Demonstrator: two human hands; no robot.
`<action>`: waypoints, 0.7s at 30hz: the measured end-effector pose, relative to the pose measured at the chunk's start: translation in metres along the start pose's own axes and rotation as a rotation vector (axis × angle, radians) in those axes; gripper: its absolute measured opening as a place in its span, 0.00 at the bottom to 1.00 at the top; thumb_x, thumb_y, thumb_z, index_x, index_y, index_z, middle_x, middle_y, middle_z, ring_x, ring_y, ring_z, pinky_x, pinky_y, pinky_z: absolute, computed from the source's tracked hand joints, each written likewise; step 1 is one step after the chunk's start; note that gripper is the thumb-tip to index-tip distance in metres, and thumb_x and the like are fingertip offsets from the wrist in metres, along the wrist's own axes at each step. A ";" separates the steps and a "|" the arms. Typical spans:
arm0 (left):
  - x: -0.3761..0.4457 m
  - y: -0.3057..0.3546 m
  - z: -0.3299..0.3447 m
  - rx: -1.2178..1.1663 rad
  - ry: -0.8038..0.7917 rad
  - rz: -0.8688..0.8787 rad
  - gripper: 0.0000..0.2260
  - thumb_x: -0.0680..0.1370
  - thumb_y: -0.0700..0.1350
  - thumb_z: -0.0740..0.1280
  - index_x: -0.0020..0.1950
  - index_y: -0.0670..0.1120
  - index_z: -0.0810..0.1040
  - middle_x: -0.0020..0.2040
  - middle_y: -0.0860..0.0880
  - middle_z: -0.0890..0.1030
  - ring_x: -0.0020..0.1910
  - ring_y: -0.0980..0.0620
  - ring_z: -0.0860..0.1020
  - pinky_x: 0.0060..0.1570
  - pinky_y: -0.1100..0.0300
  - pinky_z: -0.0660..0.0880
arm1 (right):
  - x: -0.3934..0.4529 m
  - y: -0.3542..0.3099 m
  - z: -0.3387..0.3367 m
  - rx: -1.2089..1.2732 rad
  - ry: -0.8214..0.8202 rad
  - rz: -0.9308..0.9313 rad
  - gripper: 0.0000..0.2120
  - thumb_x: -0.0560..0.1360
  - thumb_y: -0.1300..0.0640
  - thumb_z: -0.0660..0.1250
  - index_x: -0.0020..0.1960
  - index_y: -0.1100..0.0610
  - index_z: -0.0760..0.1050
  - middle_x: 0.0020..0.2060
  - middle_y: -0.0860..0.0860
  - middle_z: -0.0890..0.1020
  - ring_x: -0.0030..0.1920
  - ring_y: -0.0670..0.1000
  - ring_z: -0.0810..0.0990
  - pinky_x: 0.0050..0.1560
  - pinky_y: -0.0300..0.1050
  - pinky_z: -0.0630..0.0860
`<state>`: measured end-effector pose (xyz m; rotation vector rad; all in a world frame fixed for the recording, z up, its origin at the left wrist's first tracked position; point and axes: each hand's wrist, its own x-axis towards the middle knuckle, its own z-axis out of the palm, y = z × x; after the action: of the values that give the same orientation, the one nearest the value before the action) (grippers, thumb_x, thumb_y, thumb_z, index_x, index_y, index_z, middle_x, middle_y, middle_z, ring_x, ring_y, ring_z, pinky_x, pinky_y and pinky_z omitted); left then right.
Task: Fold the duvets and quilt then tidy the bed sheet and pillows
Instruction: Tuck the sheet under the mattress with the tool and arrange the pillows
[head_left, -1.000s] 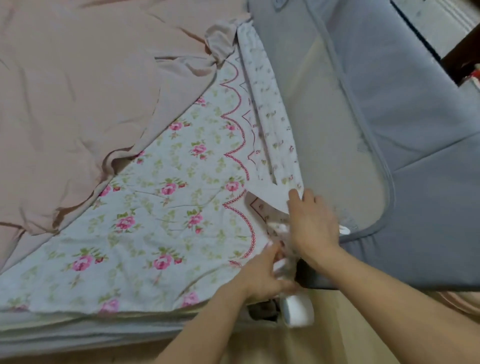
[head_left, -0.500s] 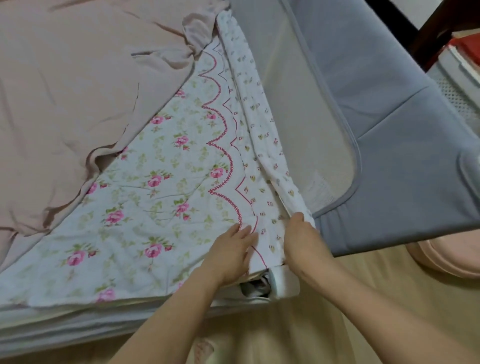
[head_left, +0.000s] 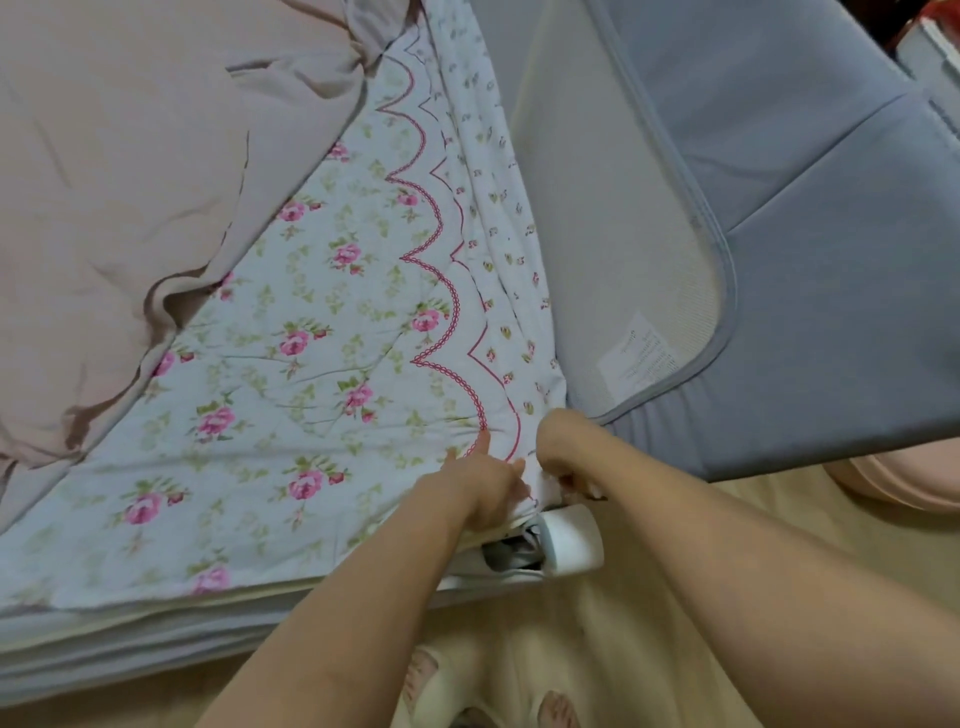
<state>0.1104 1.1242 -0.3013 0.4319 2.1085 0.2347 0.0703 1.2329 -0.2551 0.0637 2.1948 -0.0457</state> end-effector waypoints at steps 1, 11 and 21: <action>-0.002 0.000 0.000 -0.002 -0.008 0.002 0.21 0.83 0.45 0.53 0.77 0.51 0.61 0.79 0.50 0.56 0.77 0.43 0.37 0.73 0.36 0.46 | -0.002 0.004 0.004 -0.048 -0.017 0.009 0.10 0.79 0.65 0.59 0.38 0.62 0.70 0.35 0.55 0.70 0.31 0.50 0.66 0.30 0.37 0.64; -0.031 -0.019 0.001 -0.175 0.010 0.024 0.16 0.80 0.40 0.59 0.66 0.48 0.77 0.69 0.49 0.73 0.70 0.48 0.69 0.69 0.51 0.66 | -0.025 -0.010 -0.017 -0.001 0.100 -0.079 0.17 0.79 0.68 0.56 0.31 0.61 0.62 0.38 0.53 0.74 0.32 0.50 0.70 0.28 0.36 0.63; -0.166 -0.209 -0.025 -0.273 0.623 -0.553 0.18 0.81 0.48 0.60 0.71 0.50 0.68 0.69 0.49 0.69 0.67 0.47 0.69 0.59 0.52 0.70 | -0.040 -0.155 -0.017 0.302 0.540 -0.624 0.37 0.75 0.70 0.52 0.77 0.44 0.47 0.31 0.51 0.70 0.29 0.50 0.69 0.28 0.45 0.67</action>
<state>0.1275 0.8669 -0.2280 -0.4483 2.6488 0.3542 0.0700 1.0777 -0.2111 -0.4945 2.6408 -0.7883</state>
